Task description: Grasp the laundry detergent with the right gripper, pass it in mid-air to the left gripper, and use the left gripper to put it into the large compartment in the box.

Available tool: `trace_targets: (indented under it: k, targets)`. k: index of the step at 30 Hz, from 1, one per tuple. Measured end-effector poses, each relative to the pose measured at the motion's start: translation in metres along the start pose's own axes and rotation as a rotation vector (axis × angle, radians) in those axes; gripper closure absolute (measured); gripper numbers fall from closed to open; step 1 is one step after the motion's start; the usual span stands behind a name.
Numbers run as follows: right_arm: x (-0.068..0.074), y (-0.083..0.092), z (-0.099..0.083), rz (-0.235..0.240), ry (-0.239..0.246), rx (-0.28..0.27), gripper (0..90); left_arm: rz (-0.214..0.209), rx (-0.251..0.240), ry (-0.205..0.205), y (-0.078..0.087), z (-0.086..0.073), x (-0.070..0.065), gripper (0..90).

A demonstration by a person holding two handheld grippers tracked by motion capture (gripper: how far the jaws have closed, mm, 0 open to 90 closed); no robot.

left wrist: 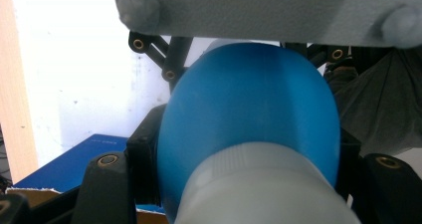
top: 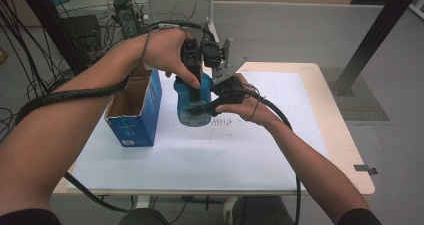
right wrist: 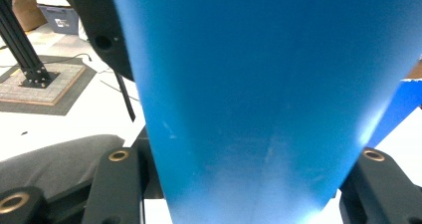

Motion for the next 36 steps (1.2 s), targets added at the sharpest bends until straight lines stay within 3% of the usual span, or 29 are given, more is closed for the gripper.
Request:
trace_targets:
  k: [36]
  targets:
    - [0.0011, -0.0028, 0.0006, 0.008, -0.004, -0.014, 42.0, -0.001, -0.002, 0.017, -0.0001, -0.0035, -0.0010, 37.5]
Point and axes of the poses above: each handheld gripper's, and its own axes: y roughly backward along the jaws, z roughly out of its top, x roughly to its left, the point moved 9 cm from there along -y, roughly forward along the jaws, and after that the axes turned 14 degrees about -z, right-handed, at the moved point
